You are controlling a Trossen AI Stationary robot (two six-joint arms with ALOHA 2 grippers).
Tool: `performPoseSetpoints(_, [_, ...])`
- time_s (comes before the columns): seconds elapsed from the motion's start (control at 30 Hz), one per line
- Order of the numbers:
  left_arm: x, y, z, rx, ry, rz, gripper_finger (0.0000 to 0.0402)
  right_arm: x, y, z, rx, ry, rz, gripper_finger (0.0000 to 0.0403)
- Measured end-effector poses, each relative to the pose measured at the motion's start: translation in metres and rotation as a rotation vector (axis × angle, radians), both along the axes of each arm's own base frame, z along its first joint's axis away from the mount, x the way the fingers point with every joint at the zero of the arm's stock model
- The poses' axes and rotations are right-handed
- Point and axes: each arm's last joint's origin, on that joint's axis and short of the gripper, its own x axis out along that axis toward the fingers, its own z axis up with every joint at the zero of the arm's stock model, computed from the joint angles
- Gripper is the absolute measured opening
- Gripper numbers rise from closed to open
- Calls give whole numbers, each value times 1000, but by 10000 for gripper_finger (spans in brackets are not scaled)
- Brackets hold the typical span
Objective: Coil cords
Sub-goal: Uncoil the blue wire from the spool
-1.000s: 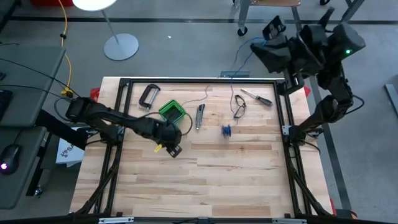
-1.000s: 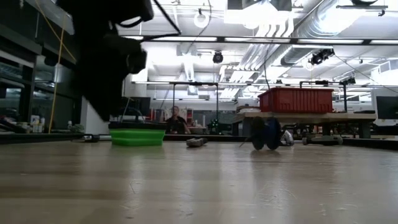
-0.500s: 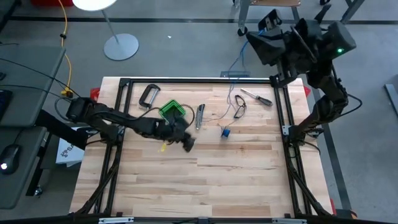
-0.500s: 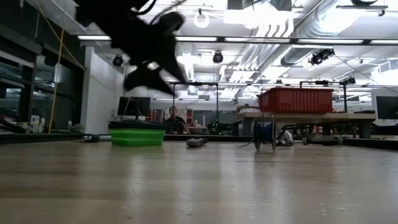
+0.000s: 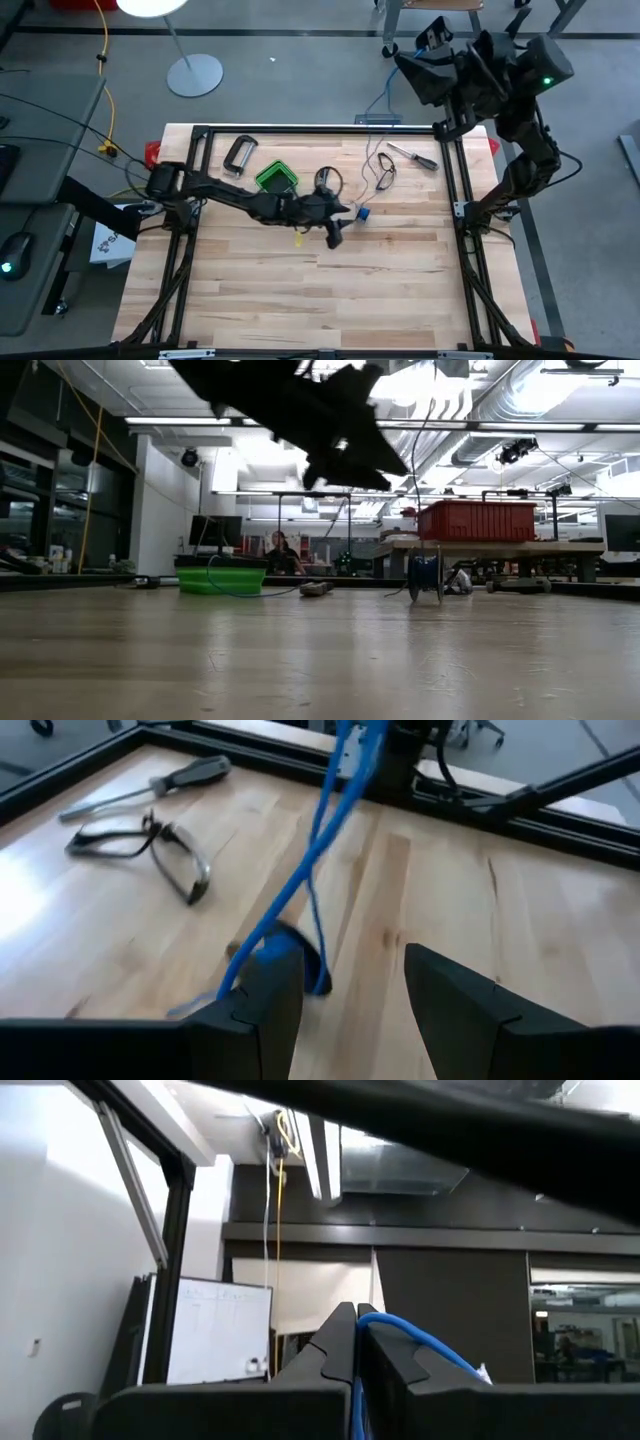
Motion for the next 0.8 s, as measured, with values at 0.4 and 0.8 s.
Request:
performPoseSetpoints(0.4, [27, 12, -3, 15, -7, 83, 171, 1, -4, -2, 14, 30, -12, 0])
performPoseSetpoints(0.8, [27, 5, -4, 30, 18, -53, 67, -1, -5, -1, 7, 23, -23, 0])
